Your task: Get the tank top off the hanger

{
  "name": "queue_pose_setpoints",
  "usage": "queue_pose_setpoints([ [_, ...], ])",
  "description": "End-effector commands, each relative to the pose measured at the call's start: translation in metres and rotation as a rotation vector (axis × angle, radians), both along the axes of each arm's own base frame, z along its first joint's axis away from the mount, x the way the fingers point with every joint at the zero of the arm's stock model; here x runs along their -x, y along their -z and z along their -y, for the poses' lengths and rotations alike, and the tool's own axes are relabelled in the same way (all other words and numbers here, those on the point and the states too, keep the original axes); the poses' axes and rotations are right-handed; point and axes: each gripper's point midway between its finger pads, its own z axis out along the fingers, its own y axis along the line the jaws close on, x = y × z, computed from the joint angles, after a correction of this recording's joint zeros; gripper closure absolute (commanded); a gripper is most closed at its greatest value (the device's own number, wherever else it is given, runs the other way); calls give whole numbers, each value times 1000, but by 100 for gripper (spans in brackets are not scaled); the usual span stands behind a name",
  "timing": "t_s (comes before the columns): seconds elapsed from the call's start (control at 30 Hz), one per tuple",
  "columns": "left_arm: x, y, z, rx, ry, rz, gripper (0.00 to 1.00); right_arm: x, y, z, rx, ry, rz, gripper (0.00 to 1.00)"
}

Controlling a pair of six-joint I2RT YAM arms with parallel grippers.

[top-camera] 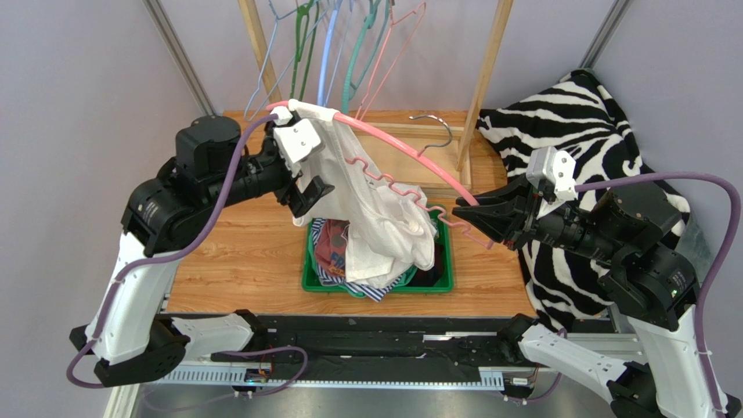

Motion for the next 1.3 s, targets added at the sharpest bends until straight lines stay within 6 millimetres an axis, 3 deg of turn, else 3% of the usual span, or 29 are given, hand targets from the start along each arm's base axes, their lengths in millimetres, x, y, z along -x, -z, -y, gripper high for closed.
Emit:
queue_pose_setpoints([
  [0.0,15,-13,18,92,99,-37,3,13,-37,8,-92,-10,110,100],
  [0.13,22,0,31,63,192,-86,4,18,-43,16,-99,7,139,100],
  [0.17,26,-1,34,68,218,-92,18,18,-43,18,-96,16,141,100],
  [0.23,26,-1,36,63,234,-100,36,18,-43,20,-95,24,147,100],
  [0.3,26,-9,36,73,234,-80,76,19,-45,23,-99,34,157,100],
  [0.37,22,-17,35,81,212,-62,94,22,-49,26,-108,39,170,100],
  [0.6,20,-33,36,99,218,-15,100,29,-56,35,-117,52,185,100],
  [0.7,20,-51,38,126,222,22,100,32,-52,39,-110,61,177,100],
  [0.93,30,-136,38,222,221,283,100,37,-31,43,-91,69,113,100],
  [1.27,45,-206,33,359,223,491,100,46,14,64,-45,142,-12,100],
])
